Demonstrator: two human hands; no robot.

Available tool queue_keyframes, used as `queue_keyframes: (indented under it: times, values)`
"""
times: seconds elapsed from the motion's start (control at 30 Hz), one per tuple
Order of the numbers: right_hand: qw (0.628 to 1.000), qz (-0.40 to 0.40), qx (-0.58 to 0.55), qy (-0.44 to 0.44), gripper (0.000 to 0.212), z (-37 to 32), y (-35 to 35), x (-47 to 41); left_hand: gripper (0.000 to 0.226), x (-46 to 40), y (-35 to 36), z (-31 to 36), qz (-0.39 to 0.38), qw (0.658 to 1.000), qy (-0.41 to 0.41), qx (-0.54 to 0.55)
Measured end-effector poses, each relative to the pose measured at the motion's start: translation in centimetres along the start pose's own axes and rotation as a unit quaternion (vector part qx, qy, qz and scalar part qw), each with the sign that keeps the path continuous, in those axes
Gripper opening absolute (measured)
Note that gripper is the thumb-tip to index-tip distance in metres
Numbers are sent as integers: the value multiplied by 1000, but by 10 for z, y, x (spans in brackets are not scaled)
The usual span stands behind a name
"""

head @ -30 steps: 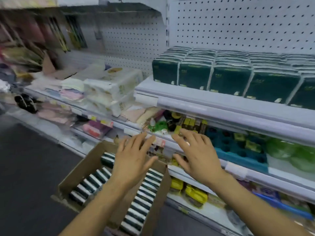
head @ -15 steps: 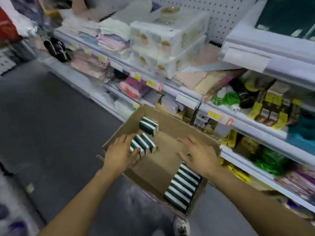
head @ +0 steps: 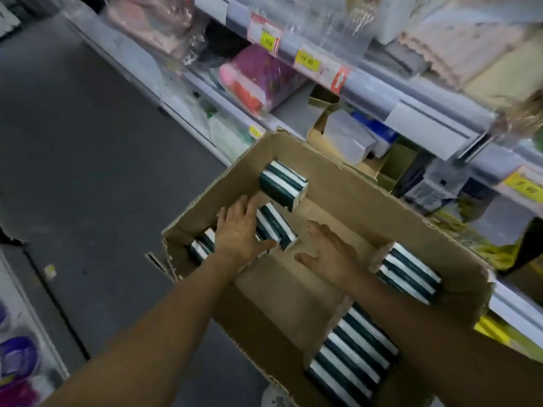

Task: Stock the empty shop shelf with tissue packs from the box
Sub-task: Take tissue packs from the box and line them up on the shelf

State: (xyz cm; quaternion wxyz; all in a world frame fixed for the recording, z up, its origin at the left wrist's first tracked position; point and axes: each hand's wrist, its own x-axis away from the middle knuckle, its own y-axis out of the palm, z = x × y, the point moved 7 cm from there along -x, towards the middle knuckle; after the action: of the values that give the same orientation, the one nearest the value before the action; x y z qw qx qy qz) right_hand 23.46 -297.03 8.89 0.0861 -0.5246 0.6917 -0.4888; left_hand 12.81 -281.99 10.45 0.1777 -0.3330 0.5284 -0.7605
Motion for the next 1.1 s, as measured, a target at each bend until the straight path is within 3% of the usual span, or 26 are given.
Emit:
queue_keyframes:
  times: [0.17, 0.27, 0.5, 0.7, 0.9, 1.0, 1.1]
  values:
    - [995, -19, -97, 18, 81, 13, 36, -47, 129, -38, 43, -6, -9, 999, 5, -51]
    - [989, -24, -145, 14, 74, 14, 45, -58, 132, -47, 54, -8, -25, 998, 4, -59]
    - [985, 39, -162, 42, 48, 24, 32, -45, 122, -38, 42, 4, -35, 998, 1, -52]
    - [956, 99, -259, 90, 38, 43, -18, -6, 80, -14, -6, 12, -53, 988, -55, 133]
    - [925, 130, -344, 95, 25, 25, -71, 42, 100, 22, -55, 30, -74, 973, -118, 183]
    - [906, 147, -387, 93, 30, 11, -97, 76, 98, 44, -81, 50, -59, 980, -105, 162]
    - [890, 168, -413, 96, 27, 5, -125, 121, 75, 65, -103, 72, -56, 976, -46, 206]
